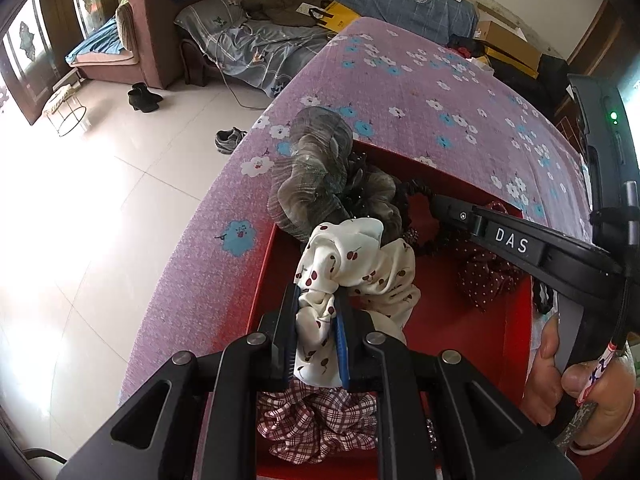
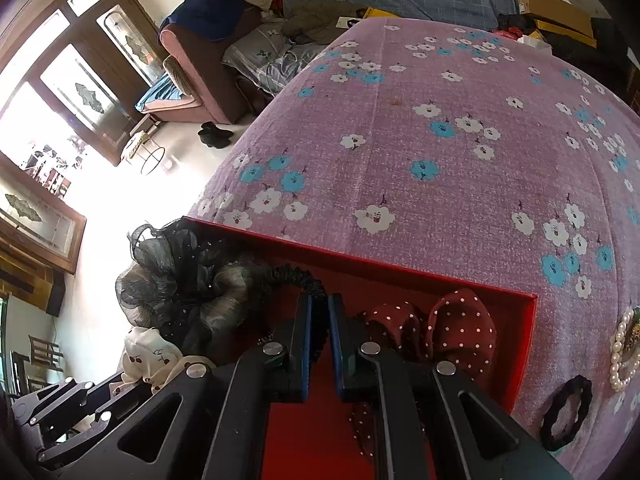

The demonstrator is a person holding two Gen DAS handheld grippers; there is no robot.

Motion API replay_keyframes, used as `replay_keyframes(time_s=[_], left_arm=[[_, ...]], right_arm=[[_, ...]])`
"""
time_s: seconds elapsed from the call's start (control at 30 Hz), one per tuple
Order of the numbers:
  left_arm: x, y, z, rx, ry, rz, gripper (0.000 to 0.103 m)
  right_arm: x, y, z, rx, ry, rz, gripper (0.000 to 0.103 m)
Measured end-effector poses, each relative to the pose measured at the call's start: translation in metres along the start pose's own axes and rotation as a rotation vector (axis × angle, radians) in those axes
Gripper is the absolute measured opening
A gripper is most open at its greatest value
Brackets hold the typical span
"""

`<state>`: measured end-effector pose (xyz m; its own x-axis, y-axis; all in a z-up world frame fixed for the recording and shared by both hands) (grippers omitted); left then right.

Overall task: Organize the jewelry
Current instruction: 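Open both tools to drop the white scrunchie and black hair tie in the tray, then move both open tools to the black hair tie and pearl bracelet on the cover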

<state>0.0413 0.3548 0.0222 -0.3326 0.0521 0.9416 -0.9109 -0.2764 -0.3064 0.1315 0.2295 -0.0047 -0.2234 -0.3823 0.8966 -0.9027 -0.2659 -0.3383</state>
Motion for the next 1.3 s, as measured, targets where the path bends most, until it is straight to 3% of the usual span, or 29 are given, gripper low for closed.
replay_keyframes(time_s=[0.73,0.8,0.87,0.93,1.13,1.3], left_arm=[[0.011,0.015,0.013,-0.011,-0.013,-0.016,0.023],[0.014,0.017,0.015,-0.011,-0.015,-0.013,0.023],[0.018,0.019,0.016,-0.010,-0.015,-0.010,0.023],[0.024,0.021,0.017,-0.007,-0.014,-0.006,0.025],[0.046,0.027,0.012,0.015,-0.022,0.026,0.039],[0.063,0.027,0.003,0.061,-0.044,0.046,0.040]], right_arm=[[0.014,0.011,0.002,0.005,-0.025,0.005,0.012],[0.018,0.013,0.002,0.000,-0.036,0.005,0.016],[0.023,0.014,0.001,-0.006,-0.052,0.011,0.031],[0.032,0.016,0.000,-0.008,-0.058,0.029,0.039],[0.058,0.019,-0.002,-0.006,-0.077,0.074,0.039],[0.087,0.026,0.006,-0.025,-0.104,0.122,0.039]])
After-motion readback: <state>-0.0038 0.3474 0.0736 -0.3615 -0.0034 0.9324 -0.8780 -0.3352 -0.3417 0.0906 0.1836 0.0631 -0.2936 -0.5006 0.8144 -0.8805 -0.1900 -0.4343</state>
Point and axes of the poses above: each gripper's, at about its wrist camera, not at the fingertips, and x roughly against the way its jaws point, z to its right, y to its underside, the point moved 5 cm from there along -x, roughly the way its jaws point, and after that the axes turned 5 degrees about -z, right-handed, at the moved point
